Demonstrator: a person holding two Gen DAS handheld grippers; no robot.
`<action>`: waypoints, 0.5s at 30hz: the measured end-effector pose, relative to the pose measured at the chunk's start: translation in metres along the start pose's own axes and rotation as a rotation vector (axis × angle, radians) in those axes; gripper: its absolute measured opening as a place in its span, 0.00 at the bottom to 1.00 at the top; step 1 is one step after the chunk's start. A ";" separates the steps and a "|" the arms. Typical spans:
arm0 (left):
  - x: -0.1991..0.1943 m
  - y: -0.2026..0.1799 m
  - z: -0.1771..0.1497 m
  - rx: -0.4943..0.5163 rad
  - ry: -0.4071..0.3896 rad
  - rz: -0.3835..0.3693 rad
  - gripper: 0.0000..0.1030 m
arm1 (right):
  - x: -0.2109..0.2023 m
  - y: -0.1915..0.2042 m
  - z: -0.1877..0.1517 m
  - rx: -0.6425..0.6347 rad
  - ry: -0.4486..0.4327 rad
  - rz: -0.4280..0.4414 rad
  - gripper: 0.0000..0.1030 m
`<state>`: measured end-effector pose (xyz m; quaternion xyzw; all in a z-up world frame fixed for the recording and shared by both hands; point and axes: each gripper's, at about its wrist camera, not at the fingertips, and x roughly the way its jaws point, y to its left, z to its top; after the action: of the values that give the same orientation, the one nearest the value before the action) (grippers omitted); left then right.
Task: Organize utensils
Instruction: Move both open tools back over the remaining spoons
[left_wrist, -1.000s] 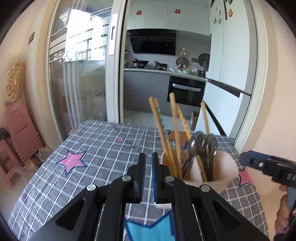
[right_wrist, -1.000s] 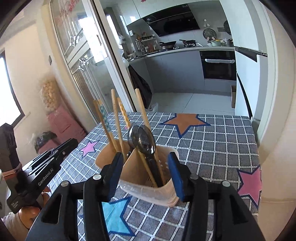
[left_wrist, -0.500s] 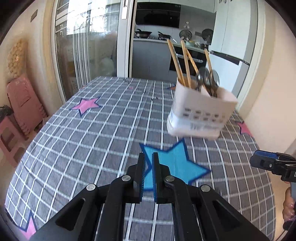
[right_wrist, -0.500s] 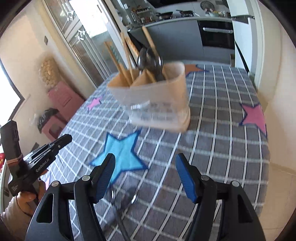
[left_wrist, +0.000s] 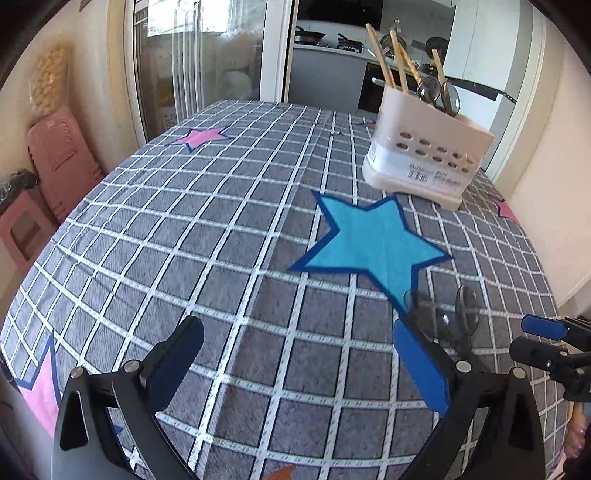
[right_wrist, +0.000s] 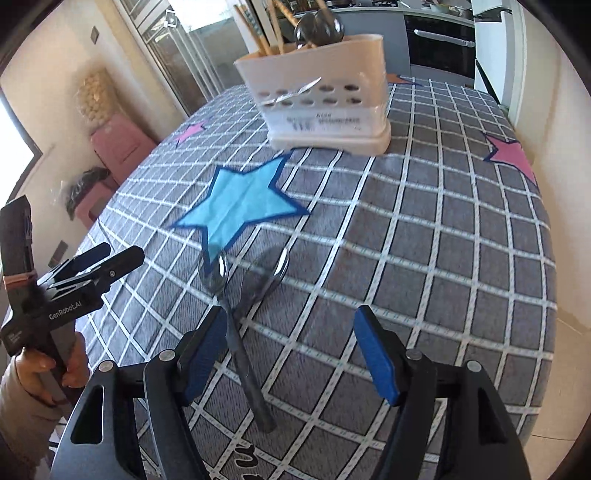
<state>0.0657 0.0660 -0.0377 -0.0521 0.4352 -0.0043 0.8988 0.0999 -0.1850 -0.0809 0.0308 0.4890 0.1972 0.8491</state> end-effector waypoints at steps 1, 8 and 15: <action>0.000 0.000 -0.002 0.008 0.004 0.013 1.00 | 0.003 0.006 -0.002 -0.017 0.009 0.011 0.72; 0.005 0.007 -0.007 -0.004 0.045 0.055 1.00 | 0.019 0.048 -0.002 -0.179 0.059 -0.034 0.72; 0.007 0.002 -0.009 0.018 0.061 0.057 1.00 | 0.031 0.054 0.002 -0.197 0.095 -0.054 0.45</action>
<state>0.0630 0.0673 -0.0495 -0.0316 0.4636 0.0158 0.8854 0.0984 -0.1238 -0.0920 -0.0756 0.5076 0.2226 0.8289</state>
